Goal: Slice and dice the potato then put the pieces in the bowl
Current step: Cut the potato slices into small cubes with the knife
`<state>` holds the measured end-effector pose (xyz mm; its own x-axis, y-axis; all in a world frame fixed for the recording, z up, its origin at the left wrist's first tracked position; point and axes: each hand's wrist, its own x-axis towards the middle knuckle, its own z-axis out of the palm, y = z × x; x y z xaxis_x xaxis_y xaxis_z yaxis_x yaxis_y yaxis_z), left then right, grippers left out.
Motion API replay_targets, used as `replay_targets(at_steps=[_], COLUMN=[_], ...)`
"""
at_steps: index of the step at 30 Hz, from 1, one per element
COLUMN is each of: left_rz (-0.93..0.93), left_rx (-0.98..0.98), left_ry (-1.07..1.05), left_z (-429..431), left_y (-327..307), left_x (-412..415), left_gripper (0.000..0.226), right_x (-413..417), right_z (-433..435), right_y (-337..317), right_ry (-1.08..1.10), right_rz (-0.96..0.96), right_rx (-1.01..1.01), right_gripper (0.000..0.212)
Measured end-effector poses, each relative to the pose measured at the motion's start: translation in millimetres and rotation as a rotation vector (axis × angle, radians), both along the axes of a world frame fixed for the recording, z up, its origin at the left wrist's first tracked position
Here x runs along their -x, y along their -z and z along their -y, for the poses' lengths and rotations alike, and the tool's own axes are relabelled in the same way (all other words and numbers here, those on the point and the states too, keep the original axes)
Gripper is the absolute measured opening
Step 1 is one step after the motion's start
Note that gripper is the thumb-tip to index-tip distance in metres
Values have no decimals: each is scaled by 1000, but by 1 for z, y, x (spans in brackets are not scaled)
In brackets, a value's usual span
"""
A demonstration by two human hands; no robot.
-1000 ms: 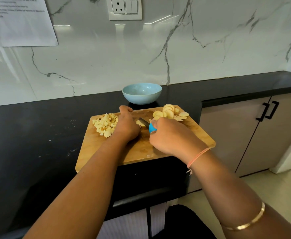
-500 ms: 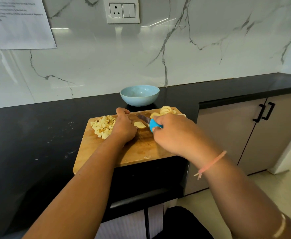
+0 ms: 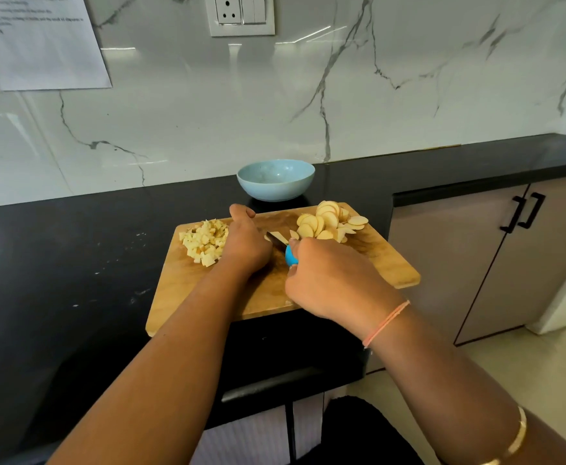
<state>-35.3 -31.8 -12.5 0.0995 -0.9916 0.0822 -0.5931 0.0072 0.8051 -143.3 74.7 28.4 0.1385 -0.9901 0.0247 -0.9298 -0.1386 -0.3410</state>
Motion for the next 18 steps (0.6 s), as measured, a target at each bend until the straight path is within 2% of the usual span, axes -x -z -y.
replay_targets(at_steps=[6, 12, 18], left_rz=[13, 40, 135], left_rx=[2, 18, 104], left_ry=[18, 95, 90], left_z=[0, 2, 3], left_y=[-1, 1, 4], left_x=[0, -5, -5], left_gripper=[54, 52, 49], right_x=[14, 30, 31], right_z=[-25, -24, -7], right_y=[-8, -7, 0], right_ry=[-7, 103, 160], right_rz=[18, 99, 63], right_rx=[-23, 52, 63], right_gripper=[40, 42, 40])
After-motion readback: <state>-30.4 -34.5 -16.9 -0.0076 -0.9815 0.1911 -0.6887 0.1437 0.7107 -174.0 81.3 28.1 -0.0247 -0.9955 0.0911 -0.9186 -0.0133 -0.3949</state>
